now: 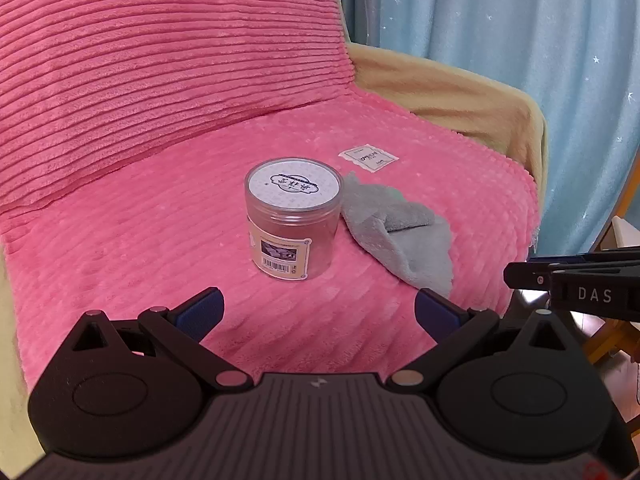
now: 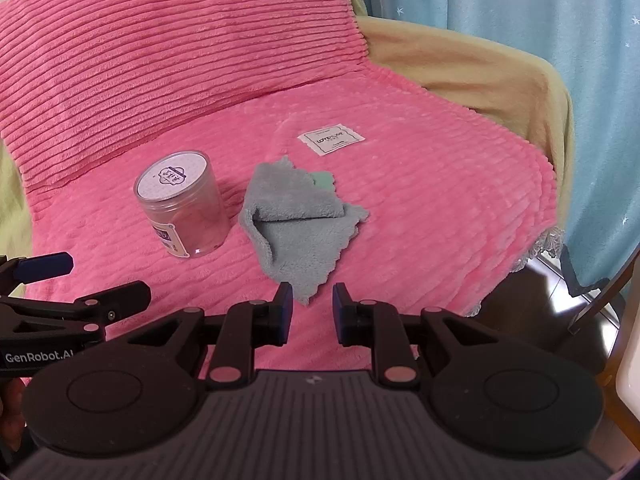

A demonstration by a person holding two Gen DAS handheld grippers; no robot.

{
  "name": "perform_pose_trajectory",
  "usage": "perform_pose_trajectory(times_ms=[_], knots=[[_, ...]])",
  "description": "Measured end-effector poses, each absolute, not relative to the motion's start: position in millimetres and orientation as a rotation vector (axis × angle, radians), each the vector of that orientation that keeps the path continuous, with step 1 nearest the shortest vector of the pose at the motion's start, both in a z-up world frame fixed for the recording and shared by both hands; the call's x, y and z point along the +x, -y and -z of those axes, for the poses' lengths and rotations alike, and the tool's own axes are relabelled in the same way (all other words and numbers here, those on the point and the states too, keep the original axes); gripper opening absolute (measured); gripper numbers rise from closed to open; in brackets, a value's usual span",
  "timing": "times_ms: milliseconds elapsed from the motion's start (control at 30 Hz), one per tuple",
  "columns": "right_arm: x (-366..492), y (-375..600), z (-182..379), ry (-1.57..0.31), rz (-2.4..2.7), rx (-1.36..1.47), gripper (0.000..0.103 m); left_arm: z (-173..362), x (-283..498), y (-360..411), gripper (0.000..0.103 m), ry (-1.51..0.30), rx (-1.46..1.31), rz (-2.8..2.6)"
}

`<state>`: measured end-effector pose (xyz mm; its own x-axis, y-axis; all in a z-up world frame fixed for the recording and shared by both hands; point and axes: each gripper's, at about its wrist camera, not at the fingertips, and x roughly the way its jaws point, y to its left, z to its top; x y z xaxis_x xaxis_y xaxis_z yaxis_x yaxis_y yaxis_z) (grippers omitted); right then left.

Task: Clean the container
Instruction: 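Move both tools toward the clear jar and grey cloth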

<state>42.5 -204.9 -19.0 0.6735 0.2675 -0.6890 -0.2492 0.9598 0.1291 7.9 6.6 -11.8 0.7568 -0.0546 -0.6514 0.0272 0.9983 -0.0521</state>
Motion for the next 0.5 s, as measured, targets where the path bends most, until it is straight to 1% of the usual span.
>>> perform_pose_trajectory(times_ms=[433, 500], knots=[[53, 204, 14, -0.787, -0.291, 0.017, 0.017, 13, 11, -8, 0.102, -0.714, -0.045, 0.05], [44, 204, 22, -0.778, -0.292, 0.017, 0.017, 14, 11, -8, 0.102, -0.712, -0.045, 0.052]])
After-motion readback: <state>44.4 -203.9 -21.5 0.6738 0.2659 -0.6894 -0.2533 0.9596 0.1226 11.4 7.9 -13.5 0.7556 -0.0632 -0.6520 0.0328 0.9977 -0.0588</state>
